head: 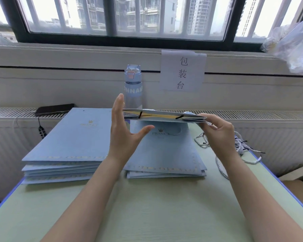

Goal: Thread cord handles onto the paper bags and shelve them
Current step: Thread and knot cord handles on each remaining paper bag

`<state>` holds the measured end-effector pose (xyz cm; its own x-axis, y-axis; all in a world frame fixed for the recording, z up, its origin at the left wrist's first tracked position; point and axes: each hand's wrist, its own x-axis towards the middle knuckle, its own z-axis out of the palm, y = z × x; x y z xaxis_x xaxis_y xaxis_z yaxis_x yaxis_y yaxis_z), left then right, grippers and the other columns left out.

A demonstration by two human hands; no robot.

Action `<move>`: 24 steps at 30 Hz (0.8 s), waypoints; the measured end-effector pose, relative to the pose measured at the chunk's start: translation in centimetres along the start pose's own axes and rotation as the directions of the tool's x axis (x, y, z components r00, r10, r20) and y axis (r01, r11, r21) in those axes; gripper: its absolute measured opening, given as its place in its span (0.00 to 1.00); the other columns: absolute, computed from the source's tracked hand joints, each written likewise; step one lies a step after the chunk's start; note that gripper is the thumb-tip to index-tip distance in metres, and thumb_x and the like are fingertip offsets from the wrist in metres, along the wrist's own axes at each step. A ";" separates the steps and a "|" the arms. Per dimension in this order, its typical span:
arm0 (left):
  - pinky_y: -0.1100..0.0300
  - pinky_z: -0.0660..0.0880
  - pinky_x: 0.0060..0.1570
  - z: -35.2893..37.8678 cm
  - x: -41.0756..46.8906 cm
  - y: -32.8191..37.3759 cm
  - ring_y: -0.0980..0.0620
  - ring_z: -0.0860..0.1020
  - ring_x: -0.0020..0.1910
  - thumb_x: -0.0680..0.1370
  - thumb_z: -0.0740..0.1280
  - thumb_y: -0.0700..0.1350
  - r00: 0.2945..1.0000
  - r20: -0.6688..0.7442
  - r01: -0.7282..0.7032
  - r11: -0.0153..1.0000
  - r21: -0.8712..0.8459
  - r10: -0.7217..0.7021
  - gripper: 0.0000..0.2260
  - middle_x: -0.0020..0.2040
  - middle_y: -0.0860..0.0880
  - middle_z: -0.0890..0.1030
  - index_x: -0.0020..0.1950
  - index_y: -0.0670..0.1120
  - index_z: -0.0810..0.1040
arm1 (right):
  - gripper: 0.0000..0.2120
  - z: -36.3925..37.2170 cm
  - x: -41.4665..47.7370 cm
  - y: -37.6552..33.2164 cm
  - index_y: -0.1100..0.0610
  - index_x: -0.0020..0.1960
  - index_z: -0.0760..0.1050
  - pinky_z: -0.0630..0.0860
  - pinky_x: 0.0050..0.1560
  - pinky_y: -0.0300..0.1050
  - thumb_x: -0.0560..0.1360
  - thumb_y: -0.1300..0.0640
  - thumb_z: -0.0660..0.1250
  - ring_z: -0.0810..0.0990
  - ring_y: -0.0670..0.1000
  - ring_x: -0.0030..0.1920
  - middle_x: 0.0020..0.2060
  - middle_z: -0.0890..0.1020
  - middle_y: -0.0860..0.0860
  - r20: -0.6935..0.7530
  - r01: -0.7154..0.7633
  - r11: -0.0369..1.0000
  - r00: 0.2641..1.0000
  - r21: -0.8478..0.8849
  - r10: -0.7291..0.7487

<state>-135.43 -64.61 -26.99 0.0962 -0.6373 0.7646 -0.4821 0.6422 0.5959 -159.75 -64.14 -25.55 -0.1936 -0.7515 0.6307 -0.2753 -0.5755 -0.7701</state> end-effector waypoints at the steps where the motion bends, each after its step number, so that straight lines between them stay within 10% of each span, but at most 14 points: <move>1: 0.76 0.60 0.63 0.0 0.0 0.2 0.55 0.65 0.70 0.70 0.71 0.55 0.998 0.006 0.056 0.997 -0.044 -0.055 0.42 0.75 0.49 0.59 0.76 0.47 0.52 | 0.10 0.1 0.0 -0.1 0.52 0.48 0.79 0.73 0.43 0.28 0.73 0.65 0.70 0.79 0.36 0.39 0.36 0.82 0.36 -0.012 -0.008 1.000 1.000 0.024 0.008; 6: 0.66 0.69 0.63 -0.6 0.8 0.8 0.60 0.73 0.64 0.74 0.67 0.48 0.965 -0.056 0.214 0.895 -0.391 -0.255 0.29 0.68 0.56 0.68 0.70 0.57 0.57 | 0.09 0.1 0.1 -1.1 0.50 0.44 0.81 0.70 0.42 0.29 0.74 0.64 0.69 0.75 0.37 0.36 0.34 0.81 0.37 -0.103 -0.002 0.987 0.995 0.164 0.019; 14: 0.75 0.69 0.51 -0.1 0.6 0.8 0.69 0.75 0.54 0.80 0.60 0.42 0.951 0.101 0.310 0.894 -0.323 -0.293 0.12 0.57 0.59 0.77 0.64 0.52 0.68 | 0.04 1.1 -0.3 -3.1 0.45 0.39 0.84 0.70 0.37 0.29 0.72 0.51 0.71 0.74 0.37 0.31 0.28 0.79 0.40 -0.142 0.024 0.922 0.989 0.385 0.034; 24: 0.71 0.73 0.36 -0.8 1.1 1.0 0.63 0.77 0.37 0.78 0.65 0.46 0.879 -0.061 0.420 0.827 -0.373 -0.473 0.02 0.42 0.53 0.80 0.45 0.52 0.74 | 0.06 2.1 -0.8 2.2 0.44 0.50 0.75 0.72 0.46 0.43 0.75 0.43 0.64 0.79 0.46 0.50 0.47 0.82 0.42 0.225 -0.304 0.948 0.921 -0.089 0.317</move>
<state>-135.10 -64.35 -25.31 0.3656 -0.8382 0.4047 -0.0336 0.4227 0.9057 -158.19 -65.52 -27.94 -0.0533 -0.9473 0.3158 -0.2865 -0.2885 -0.9136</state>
